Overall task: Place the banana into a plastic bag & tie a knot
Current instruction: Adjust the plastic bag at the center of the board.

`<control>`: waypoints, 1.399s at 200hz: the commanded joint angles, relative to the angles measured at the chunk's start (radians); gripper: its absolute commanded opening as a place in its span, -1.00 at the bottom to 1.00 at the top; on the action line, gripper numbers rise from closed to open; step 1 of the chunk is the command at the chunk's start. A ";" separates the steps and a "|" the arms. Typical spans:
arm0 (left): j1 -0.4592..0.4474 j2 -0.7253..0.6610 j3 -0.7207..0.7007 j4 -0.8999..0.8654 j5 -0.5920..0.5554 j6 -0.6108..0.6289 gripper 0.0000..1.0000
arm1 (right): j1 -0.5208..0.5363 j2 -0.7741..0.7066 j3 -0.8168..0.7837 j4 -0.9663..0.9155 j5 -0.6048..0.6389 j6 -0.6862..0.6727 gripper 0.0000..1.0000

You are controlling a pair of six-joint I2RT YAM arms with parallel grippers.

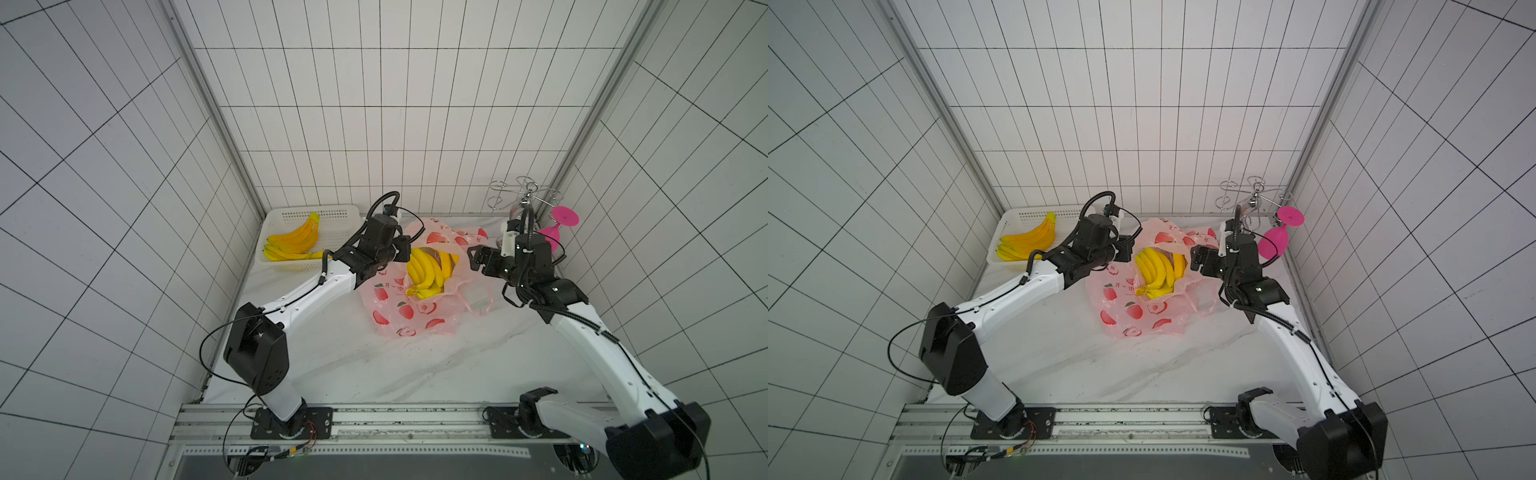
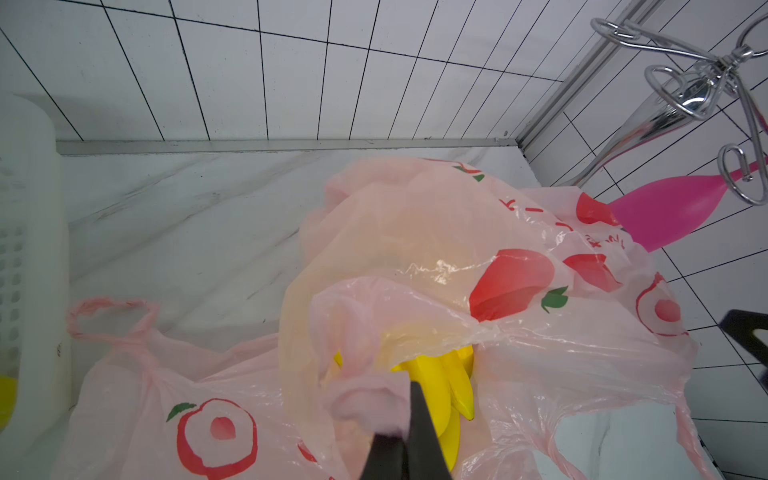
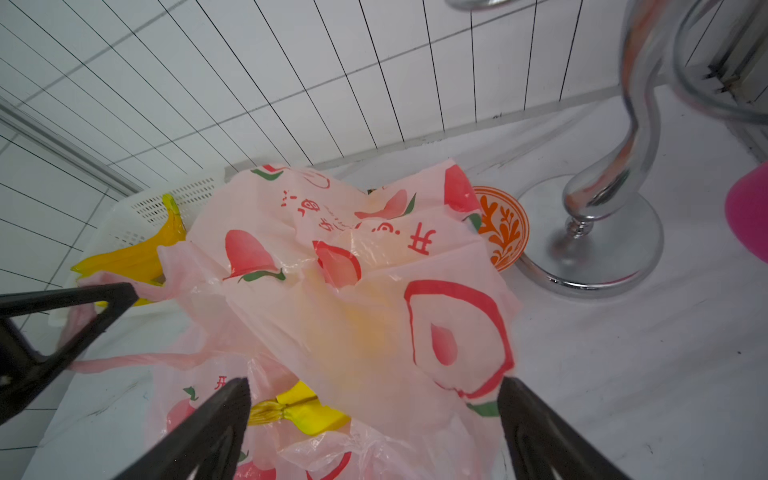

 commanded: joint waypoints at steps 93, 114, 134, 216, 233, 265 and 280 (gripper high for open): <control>-0.002 0.046 0.080 -0.019 -0.023 0.026 -1.00 | 0.148 -0.234 -0.348 -0.054 -0.135 0.147 0.50; -0.001 0.052 0.090 -0.016 -0.025 0.023 -1.00 | 0.169 -0.231 -0.358 -0.077 -0.078 0.156 0.13; 0.002 0.071 0.134 -0.037 -0.021 0.017 -1.00 | 0.169 -0.211 -0.346 -0.066 -0.043 0.138 -0.42; 0.066 0.282 0.729 -0.281 -0.009 0.039 -1.00 | -0.037 0.110 0.363 -0.159 0.028 -0.072 -1.00; 0.096 0.348 0.909 -0.357 0.020 0.034 -1.00 | -0.090 0.194 0.555 -0.194 -0.007 -0.072 -1.00; 0.135 0.333 1.018 -0.392 0.037 0.026 -1.00 | -0.141 0.299 0.825 -0.258 -0.061 -0.065 -1.00; 0.146 0.266 0.987 -0.392 0.037 0.025 -1.00 | -0.154 0.326 0.909 -0.298 -0.088 -0.074 -1.00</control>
